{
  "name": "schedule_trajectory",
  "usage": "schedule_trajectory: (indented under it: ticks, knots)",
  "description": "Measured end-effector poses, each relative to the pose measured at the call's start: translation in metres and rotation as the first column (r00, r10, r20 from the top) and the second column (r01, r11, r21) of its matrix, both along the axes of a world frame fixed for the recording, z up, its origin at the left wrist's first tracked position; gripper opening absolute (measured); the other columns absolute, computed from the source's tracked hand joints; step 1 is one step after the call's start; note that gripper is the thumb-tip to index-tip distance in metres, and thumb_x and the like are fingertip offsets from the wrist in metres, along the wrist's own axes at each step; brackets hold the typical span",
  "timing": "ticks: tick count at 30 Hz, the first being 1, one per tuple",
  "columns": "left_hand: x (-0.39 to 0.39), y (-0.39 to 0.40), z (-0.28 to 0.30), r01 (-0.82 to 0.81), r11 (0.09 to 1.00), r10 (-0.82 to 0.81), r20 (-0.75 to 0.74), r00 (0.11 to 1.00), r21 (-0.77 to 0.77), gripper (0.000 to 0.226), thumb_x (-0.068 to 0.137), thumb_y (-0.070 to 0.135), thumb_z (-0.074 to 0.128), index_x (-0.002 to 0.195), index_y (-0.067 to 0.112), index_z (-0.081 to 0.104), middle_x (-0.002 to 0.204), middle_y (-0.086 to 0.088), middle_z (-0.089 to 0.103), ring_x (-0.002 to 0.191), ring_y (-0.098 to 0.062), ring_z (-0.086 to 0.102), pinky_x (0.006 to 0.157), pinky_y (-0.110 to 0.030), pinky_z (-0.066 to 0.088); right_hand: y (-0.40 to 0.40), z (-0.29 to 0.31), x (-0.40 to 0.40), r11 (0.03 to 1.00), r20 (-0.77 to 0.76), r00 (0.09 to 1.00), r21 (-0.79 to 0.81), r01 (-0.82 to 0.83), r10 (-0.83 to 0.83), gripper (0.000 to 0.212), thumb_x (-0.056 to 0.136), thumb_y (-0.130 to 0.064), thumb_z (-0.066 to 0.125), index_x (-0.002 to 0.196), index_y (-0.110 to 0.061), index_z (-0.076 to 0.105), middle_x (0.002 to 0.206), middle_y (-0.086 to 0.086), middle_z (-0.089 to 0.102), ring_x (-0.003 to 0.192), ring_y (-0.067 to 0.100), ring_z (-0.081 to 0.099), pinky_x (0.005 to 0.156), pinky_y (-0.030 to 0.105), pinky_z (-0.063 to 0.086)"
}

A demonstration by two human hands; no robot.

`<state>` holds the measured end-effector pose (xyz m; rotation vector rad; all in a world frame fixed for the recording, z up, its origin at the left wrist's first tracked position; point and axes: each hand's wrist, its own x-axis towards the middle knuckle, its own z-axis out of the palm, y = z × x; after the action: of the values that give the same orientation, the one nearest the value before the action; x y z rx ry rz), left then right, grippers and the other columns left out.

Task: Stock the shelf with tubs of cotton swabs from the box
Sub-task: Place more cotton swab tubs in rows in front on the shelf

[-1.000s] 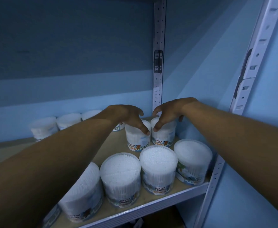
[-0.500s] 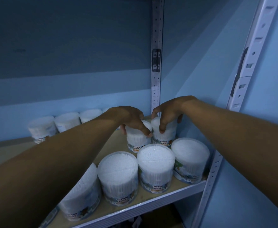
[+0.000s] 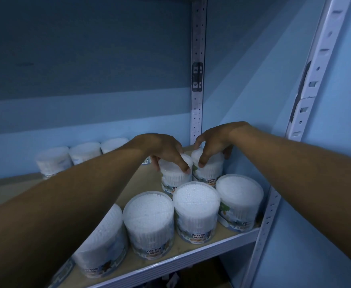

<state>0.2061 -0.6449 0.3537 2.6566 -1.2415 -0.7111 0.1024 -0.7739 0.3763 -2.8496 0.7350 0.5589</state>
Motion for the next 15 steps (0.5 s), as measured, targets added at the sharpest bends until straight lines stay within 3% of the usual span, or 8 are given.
schedule_trajectory:
  ticks: [8,15]
  knots:
    - [-0.013,0.003,0.003,-0.013,1.0,0.013,0.027,1.0,-0.013,0.079,0.07,0.054,0.082,0.137,0.024,0.052,0.131,-0.002,0.046,0.074,-0.021,0.063,0.079,-0.035,0.061,0.004,0.001,-0.003,1.0,-0.068,0.998,-0.006,-0.014,0.014,0.083,0.077,-0.032,0.084,0.147,-0.041,0.041,0.147,0.001,0.036,0.12,0.033,0.054,0.091,0.044,0.058]
    - [-0.024,0.003,0.004,-0.006,1.0,0.006,0.065,0.998,0.01,0.079,0.069,0.059,0.079,0.135,0.025,0.052,0.127,-0.001,0.045,0.071,-0.024,0.071,0.083,-0.033,0.06,0.003,0.0,-0.009,1.0,-0.084,0.996,0.01,0.009,-0.008,0.082,0.076,-0.03,0.086,0.145,-0.043,0.043,0.148,0.004,0.035,0.122,0.036,0.053,0.091,0.046,0.058]
